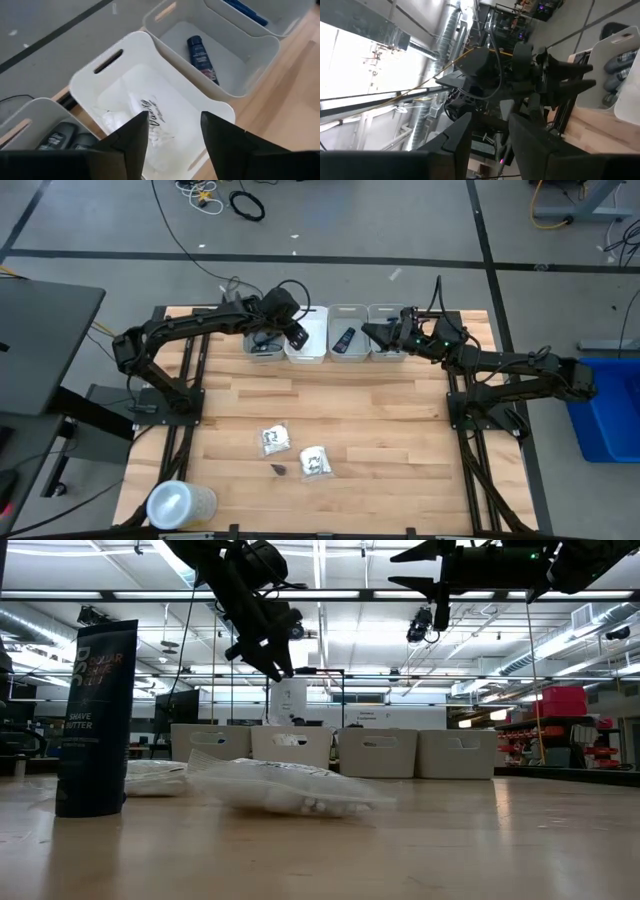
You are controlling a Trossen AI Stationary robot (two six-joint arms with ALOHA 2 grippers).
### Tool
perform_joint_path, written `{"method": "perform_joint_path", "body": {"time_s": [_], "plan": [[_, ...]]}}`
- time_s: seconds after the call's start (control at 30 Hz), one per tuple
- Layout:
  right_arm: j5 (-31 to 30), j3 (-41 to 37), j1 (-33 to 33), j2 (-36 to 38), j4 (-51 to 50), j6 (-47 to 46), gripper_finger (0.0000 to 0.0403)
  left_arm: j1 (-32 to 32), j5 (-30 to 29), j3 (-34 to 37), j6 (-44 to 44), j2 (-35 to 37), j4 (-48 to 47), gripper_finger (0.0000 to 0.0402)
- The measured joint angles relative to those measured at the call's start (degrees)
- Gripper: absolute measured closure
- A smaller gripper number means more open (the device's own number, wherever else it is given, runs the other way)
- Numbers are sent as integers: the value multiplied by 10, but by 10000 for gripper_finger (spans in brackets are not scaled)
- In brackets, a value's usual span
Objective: Pick & Place Travel size toiletries
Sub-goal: Put the blue shave cream into the middle gray bin
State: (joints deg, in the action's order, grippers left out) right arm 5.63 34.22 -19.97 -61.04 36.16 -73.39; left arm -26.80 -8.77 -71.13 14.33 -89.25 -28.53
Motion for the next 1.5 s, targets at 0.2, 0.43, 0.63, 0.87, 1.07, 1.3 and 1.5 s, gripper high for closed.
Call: {"method": "perform_joint_path", "body": {"time_s": [0.2, 0.43, 0.63, 0.87, 1.07, 1.3, 1.5], "plan": [[1, 0, 0, 0, 0, 55, 269, 33, 36, 0, -31, 16, 7, 221], [6, 0, 0, 0, -4, 70, 269, 90, 20, -1, -42, 23, 14, 237], [11, 0, 0, 0, -5, 91, 266, 118, 24, -1, -41, 23, 14, 247], [40, 0, 1, 0, -26, 113, 269, 154, 53, -1, -40, 52, -14, 260], [40, 0, 2, 0, -42, 114, 267, 202, 54, -1, -44, 94, -39, 271], [40, 0, 2, 0, -43, 114, 267, 249, 54, -1, -49, 122, -59, 281], [71, 0, 2, 0, -34, 156, 271, 277, 54, -1, -50, 123, -88, 288]]}}
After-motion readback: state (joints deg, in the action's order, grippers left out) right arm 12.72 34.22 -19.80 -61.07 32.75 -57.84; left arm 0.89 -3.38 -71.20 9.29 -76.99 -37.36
